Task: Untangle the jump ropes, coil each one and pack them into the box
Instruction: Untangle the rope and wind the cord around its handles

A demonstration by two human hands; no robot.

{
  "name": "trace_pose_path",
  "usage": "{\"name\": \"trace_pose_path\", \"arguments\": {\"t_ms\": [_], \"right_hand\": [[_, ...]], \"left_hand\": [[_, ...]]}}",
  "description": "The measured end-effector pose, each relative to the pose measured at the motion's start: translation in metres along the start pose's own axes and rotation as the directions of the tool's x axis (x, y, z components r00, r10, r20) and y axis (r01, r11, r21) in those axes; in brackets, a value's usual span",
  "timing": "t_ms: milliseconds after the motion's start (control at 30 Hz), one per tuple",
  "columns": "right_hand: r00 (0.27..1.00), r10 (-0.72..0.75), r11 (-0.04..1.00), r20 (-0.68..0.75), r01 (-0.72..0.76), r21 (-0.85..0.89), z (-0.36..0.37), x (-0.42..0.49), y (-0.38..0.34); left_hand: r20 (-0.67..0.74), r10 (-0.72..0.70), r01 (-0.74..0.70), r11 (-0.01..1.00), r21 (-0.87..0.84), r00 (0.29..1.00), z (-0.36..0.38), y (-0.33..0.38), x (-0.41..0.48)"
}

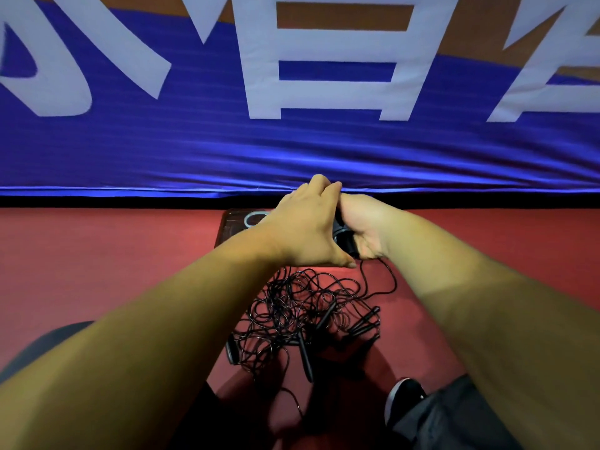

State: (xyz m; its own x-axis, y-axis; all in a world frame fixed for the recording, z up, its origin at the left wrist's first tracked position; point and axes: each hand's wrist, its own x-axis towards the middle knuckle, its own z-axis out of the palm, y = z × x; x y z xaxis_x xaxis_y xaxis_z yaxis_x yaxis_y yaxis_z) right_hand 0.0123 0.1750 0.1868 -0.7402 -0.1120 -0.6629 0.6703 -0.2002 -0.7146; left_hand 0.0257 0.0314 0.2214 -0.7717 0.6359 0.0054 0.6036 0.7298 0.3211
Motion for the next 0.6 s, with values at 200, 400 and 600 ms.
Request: {"name": "trace_pose_path", "arguments": {"t_ms": [200,400,600], "right_hand": [[1.000,0.012,0.999,-0.021,-0.013,-0.045,0.0008,0.0040,-0.0001],[0.999,0.028,0.999,-0.045,-0.030,-0.045,-0.0043,0.0059,-0.0038],[0.995,0.047,0.989,-0.090,-0.059,-0.139,0.0008,-0.0021,-0.0073]], "left_hand": [[0.014,0.014,-0.013,0.996,-0.084,1.000,0.0007,0.0000,0.0015],[-0.015,0.009,-0.011,0.990,-0.139,1.000,0.0053,0.0004,0.0033],[-0.034,0.002,-0.008,0.984,-0.178,0.999,0.0071,0.0011,0.0039]]}}
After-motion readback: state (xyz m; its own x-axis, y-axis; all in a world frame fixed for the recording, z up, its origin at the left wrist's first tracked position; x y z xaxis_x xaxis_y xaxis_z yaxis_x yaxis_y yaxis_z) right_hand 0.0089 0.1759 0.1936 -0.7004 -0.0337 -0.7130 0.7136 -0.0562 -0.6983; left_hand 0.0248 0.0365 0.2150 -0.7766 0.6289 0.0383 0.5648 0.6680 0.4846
